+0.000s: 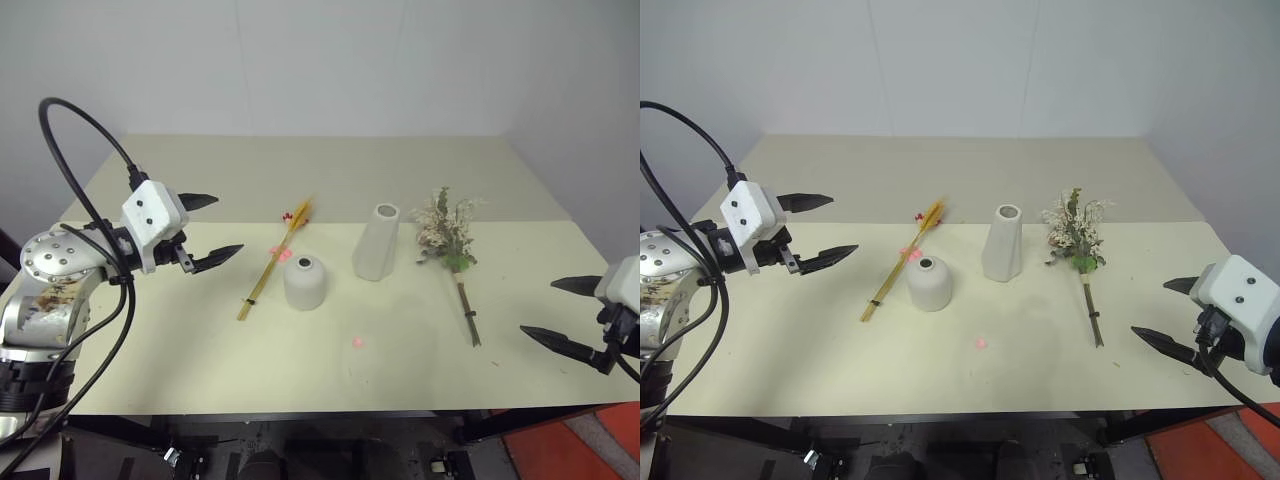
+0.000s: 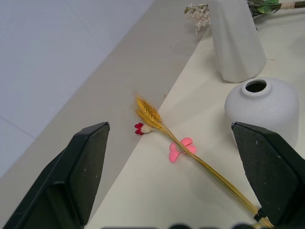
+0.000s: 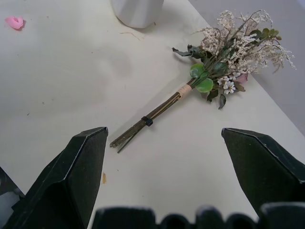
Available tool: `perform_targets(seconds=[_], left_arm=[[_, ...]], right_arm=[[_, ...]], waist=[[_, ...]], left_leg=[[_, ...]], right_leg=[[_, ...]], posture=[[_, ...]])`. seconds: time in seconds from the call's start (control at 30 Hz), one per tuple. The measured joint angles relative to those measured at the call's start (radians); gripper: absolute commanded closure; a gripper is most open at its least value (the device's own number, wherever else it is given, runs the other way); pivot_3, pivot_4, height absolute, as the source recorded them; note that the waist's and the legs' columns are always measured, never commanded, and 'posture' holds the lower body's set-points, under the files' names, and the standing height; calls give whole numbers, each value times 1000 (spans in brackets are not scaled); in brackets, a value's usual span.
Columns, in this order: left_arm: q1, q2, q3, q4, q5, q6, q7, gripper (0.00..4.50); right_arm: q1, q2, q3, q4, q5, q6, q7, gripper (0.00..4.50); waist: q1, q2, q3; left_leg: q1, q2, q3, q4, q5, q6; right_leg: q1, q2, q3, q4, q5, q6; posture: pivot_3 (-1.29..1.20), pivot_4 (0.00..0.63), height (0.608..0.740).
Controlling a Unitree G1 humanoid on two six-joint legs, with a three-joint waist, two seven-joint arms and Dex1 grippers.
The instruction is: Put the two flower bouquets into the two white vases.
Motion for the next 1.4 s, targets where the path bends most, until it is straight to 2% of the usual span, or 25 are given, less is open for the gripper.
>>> perform_targets(seconds=[0.33, 0.47, 0.57, 0.67, 0.77, 0.87, 1.03, 1.23, 1.33, 1.4], left_arm=[[4, 0, 4, -1, -25, 5, -23, 30], [13, 4, 10, -12, -42, 9, -36, 30], [6, -2, -20, -9, -18, 6, -30, 30], [-9, -21, -52, -6, -3, 5, -28, 30], [-47, -39, -88, 15, 10, -2, -32, 30], [-79, -58, -129, 26, 33, -21, -40, 30], [-80, -84, -152, 27, 45, -33, -34, 30], [-61, -98, -165, 10, 68, -32, -20, 30], [-52, -98, -165, 6, 76, -32, -18, 0], [-45, -98, -164, 0, 77, -32, -17, 0]], right_arm=[[-4, 0, 0, 0, 0, 8, -2, 0], [-135, 5, 31, 19, 36, 80, -79, 0], [-337, -17, 188, 67, 59, 236, -185, 0], [-505, -45, 358, 138, 78, 420, -241, 0], [-720, 1, 521, 258, 80, 582, -293, 0], [-868, 47, 672, 398, 52, 657, -330, 0], [-989, 93, 794, 607, -7, 683, -358, 0], [-1072, 180, 864, 811, -57, 643, -351, 0], [-1129, 229, 870, 929, -83, 604, -345, 584], [-1161, 252, 876, 994, -104, 577, -341, 1235]], waist=[[-1, 0, 0], [-5, 0, 0], [-9, 0, 0], [-4, 0, 0], [-2, 0, 0], [-1, 0, 0], [-1, 0, 0], [-7, 0, 0], [-6, 0, 0], [-6, 0, 0]], left_leg=[[0, 0, 0, 0, 0, 0], [1, 0, 0, 0, 0, 0], [1, 0, 0, 0, 0, 0], [-1, 0, 0, 0, 0, 0], [-4, 0, -1, 0, 0, 0], [-6, -1, -1, 0, 0, 0], [-18, -1, -1, 2, 0, 0], [-18, -1, -1, 2, 0, 0], [-18, -1, -1, 2, 0, 0], [-17, -1, -1, 2, 0, 0]], right_leg=[[0, 0, 0, 0, 0, 0], [1, 0, 0, 0, 0, 0], [1, 0, 1, 1, 0, -1], [-1, 1, 0, 0, 4, -8], [-3, 0, 0, -1, 5, -8], [-4, -1, -1, -2, 5, -8], [-16, -1, -1, 1, 6, -7], [-17, -1, -1, 1, 7, -7], [-17, -1, -1, 0, 7, -7], [-17, -1, -1, 1, 7, -7]], posture=[[0, 150, 740], [0, 150, 740], [0, 150, 740], [0, 150, 740], [0, 150, 740], [0, 150, 740], [0, 150, 740], [0, 150, 740], [0, 150, 740], [0, 150, 740]])
